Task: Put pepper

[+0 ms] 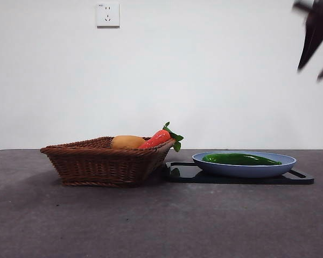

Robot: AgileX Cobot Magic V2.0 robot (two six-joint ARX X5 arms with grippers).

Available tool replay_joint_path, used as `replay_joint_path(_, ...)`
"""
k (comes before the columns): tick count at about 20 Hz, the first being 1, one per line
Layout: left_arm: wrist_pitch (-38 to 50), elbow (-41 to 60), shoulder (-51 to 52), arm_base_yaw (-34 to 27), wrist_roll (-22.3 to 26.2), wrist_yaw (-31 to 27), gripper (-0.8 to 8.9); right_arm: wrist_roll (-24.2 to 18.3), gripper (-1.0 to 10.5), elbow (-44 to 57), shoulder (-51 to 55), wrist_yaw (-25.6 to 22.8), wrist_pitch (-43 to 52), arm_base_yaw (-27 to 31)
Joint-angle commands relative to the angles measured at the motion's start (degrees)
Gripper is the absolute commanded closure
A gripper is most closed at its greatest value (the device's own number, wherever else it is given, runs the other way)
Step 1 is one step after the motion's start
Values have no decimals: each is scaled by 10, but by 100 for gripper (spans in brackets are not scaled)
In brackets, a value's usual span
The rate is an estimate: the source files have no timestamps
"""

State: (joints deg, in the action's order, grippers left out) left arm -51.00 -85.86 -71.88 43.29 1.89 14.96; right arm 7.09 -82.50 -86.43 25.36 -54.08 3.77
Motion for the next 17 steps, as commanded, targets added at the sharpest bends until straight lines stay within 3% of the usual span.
replay_joint_path(1,1,-9,-6,5,-2,1,555,-39,740,-12,84,2,-48,-14)
replay_joint_path(9,1,-9,-6,5,9,1,555,-57,748,-12,302,0,-221,-106)
replay_joint_path(12,1,-9,-6,5,9,1,559,-69,844,-12,330,-2,-245,-122)
replay_joint_path(14,-1,-9,-6,5,9,1,658,-94,939,-12,335,-2,-245,-122)
replay_joint_path(16,-1,-9,-6,5,9,1,800,-98,941,-12,334,-2,-245,-122)
replay_joint_path(17,-1,-9,-6,5,9,1,805,-99,941,-12,332,-2,-245,-122)
